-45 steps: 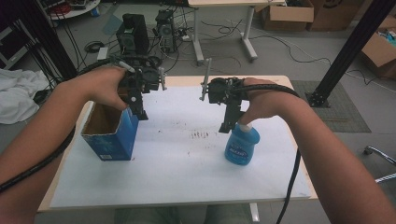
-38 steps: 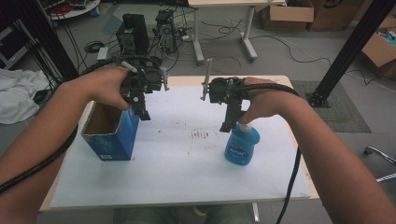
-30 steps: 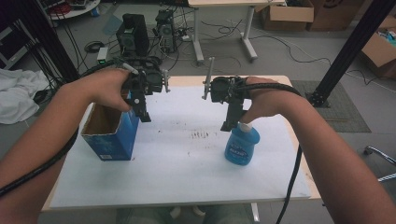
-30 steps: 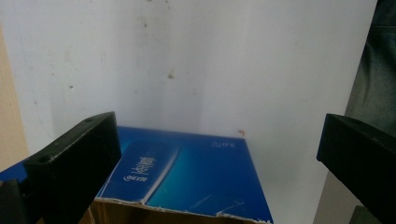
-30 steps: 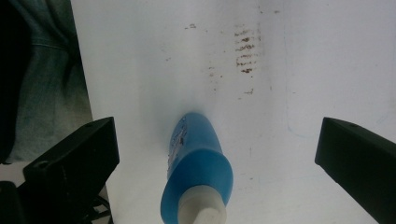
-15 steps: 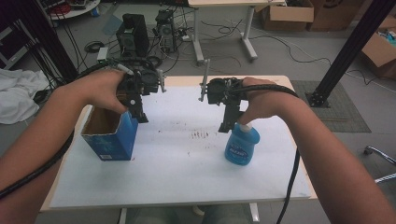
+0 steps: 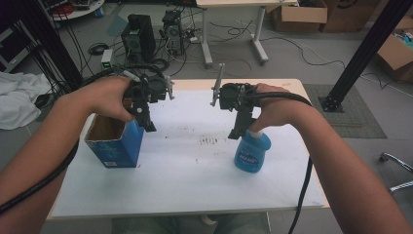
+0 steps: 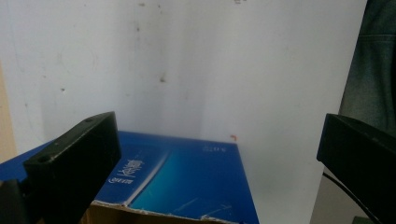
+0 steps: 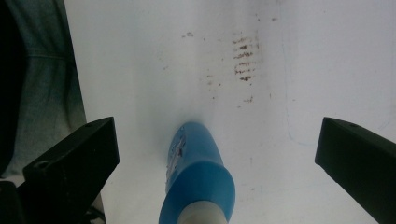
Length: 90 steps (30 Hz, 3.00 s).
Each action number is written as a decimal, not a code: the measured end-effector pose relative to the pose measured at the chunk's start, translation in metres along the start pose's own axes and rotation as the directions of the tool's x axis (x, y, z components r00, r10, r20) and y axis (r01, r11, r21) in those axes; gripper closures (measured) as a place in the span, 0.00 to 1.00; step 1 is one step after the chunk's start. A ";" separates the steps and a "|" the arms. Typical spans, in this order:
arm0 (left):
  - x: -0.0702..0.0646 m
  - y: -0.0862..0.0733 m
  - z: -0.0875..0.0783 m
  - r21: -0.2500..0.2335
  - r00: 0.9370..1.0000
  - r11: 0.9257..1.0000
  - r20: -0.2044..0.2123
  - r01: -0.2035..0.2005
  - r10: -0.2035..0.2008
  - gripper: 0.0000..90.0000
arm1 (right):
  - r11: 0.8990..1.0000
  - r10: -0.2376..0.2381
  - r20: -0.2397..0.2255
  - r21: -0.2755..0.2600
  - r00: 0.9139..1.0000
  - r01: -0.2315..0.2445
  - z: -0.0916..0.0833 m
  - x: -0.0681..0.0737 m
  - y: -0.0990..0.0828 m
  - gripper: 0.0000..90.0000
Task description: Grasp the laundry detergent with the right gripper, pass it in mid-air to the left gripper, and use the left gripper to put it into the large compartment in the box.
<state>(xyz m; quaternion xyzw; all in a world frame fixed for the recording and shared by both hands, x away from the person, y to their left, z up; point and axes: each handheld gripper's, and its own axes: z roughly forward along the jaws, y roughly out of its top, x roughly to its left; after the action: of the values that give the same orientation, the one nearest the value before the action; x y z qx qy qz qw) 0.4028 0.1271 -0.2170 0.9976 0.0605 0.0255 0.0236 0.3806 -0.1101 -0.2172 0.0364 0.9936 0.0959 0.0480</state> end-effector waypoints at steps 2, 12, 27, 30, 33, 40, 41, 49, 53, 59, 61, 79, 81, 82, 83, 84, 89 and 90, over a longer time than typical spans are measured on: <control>-0.001 -0.002 0.001 -0.004 1.000 1.000 0.000 0.006 -0.006 0.00 | 0.999 0.003 0.005 -0.044 1.000 -0.003 0.000 -0.002 -0.002 0.00; -0.006 -0.009 -0.004 0.014 1.000 1.000 -0.018 0.012 -0.012 0.00 | 0.908 0.151 0.038 -0.400 0.988 -0.124 -0.017 -0.014 -0.023 0.00; -0.008 -0.001 -0.017 0.033 0.999 0.999 -0.047 -0.001 0.003 0.00 | 0.713 0.356 0.037 -0.656 0.934 -0.246 -0.026 -0.002 -0.119 0.00; -0.010 0.002 -0.025 0.020 0.998 1.000 -0.058 -0.016 0.017 0.00 | 0.688 0.375 0.026 -0.678 0.927 -0.260 -0.025 0.004 -0.141 0.00; -0.010 0.003 -0.025 0.024 0.998 1.000 -0.057 -0.020 0.022 0.00 | 0.678 0.393 0.030 -0.685 0.919 -0.268 -0.023 0.011 -0.158 0.00; -0.013 0.004 -0.027 0.023 0.997 0.999 -0.066 -0.032 0.034 0.00 | 0.642 0.446 0.024 -0.705 0.895 -0.301 -0.004 0.041 -0.207 0.00; -0.014 0.004 -0.027 0.020 0.997 0.999 -0.064 -0.034 0.035 0.00 | 0.638 0.448 0.026 -0.710 0.893 -0.299 -0.001 0.044 -0.210 0.00; -0.015 0.004 -0.021 0.026 0.998 0.999 -0.054 -0.039 0.040 0.00 | 0.602 0.454 -0.004 -0.735 0.891 -0.311 0.039 0.068 -0.228 0.00; -0.017 0.005 -0.022 0.028 0.997 0.999 -0.061 -0.044 0.046 0.00 | 0.592 0.456 -0.010 -0.743 0.890 -0.312 0.060 0.076 -0.229 0.00; -0.020 0.003 -0.025 0.031 0.997 0.998 -0.063 -0.048 0.050 0.00 | 0.602 0.448 -0.034 -0.727 0.894 -0.330 0.100 0.075 -0.222 0.00; -0.020 0.003 -0.024 0.030 0.997 0.998 -0.061 -0.046 0.048 0.00 | 0.593 0.446 -0.047 -0.732 0.894 -0.335 0.109 0.073 -0.221 0.00; -0.022 0.002 -0.021 0.040 0.998 0.998 -0.052 -0.040 0.042 0.00 | 0.541 0.466 -0.094 -0.757 0.880 -0.367 0.166 0.060 -0.211 0.00; -0.022 0.002 -0.021 0.042 0.998 0.998 -0.050 -0.039 0.041 0.00 | 0.535 0.462 -0.092 -0.765 0.882 -0.360 0.168 0.059 -0.208 0.00; -0.022 0.002 -0.021 0.041 0.998 0.998 -0.052 -0.039 0.041 0.00 | 0.532 0.461 -0.090 -0.768 0.883 -0.356 0.168 0.059 -0.206 0.00; -0.022 0.002 -0.021 0.041 0.998 0.998 -0.052 -0.039 0.041 0.00 | 0.532 0.461 -0.090 -0.768 0.883 -0.356 0.168 0.059 -0.206 0.00; -0.022 0.002 -0.022 0.039 0.998 0.999 -0.053 -0.036 0.038 0.00 | 0.527 0.458 -0.089 -0.775 0.885 -0.350 0.169 0.058 -0.203 0.00; -0.023 0.000 -0.023 0.043 0.998 0.998 -0.054 -0.035 0.037 0.00 | 0.517 0.456 -0.082 -0.786 0.886 -0.339 0.172 0.055 -0.196 0.00; -0.024 -0.001 -0.023 0.039 0.998 0.999 -0.056 -0.034 0.036 0.00 | 0.516 0.456 -0.080 -0.788 0.886 -0.337 0.173 0.055 -0.195 0.00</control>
<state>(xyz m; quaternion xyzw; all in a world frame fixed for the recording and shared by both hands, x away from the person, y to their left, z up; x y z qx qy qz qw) 0.3776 0.1263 -0.1957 0.9976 0.0442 0.0528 0.0022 0.3318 -0.2646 -0.4290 0.2441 0.8090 0.5247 0.1035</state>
